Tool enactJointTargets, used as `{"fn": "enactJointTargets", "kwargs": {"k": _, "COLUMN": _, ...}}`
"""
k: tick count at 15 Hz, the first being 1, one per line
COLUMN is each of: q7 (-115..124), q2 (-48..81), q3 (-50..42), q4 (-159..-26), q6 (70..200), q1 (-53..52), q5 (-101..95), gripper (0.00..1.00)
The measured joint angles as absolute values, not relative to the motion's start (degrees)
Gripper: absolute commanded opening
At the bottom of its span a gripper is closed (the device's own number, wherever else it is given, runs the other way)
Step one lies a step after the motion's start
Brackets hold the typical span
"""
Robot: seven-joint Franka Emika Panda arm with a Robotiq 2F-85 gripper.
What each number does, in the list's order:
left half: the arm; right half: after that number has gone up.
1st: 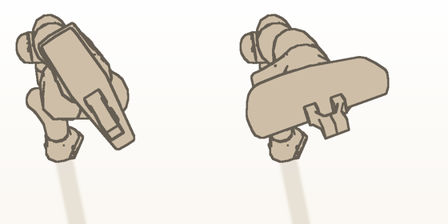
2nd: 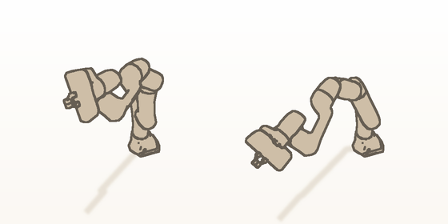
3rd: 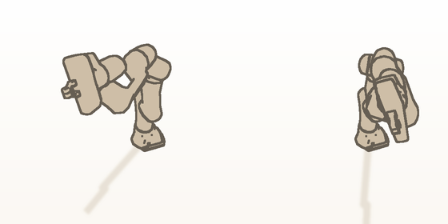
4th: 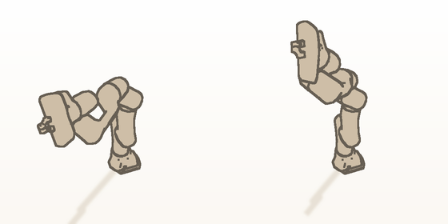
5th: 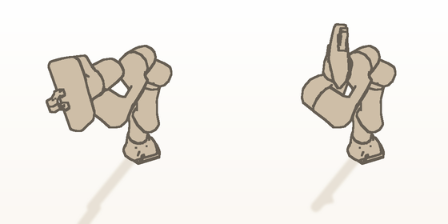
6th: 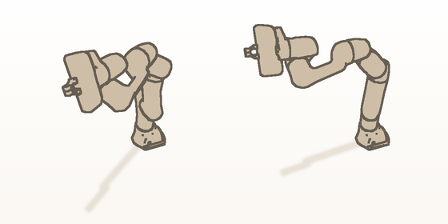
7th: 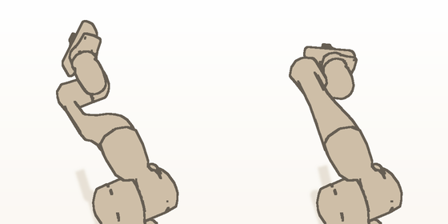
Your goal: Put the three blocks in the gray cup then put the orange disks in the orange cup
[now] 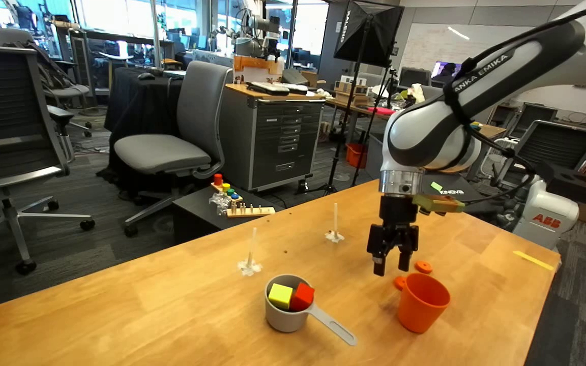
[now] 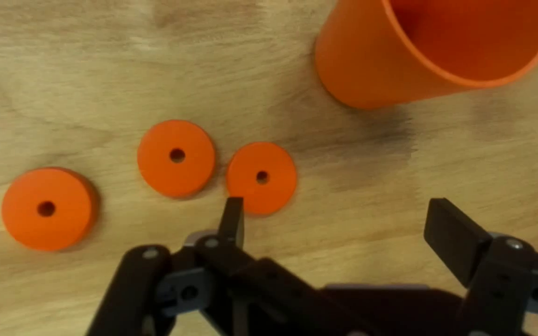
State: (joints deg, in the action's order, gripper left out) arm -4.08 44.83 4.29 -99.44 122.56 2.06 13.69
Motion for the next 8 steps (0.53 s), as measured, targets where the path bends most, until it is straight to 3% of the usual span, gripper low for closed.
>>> {"fn": "enactJointTargets", "kwargs": {"k": 8, "q7": -4.07, "q2": 45.15, "q3": 4.02, "q4": -99.64, "q6": 121.67, "q1": 2.49, "q5": 13.69, "gripper": 1.00}}
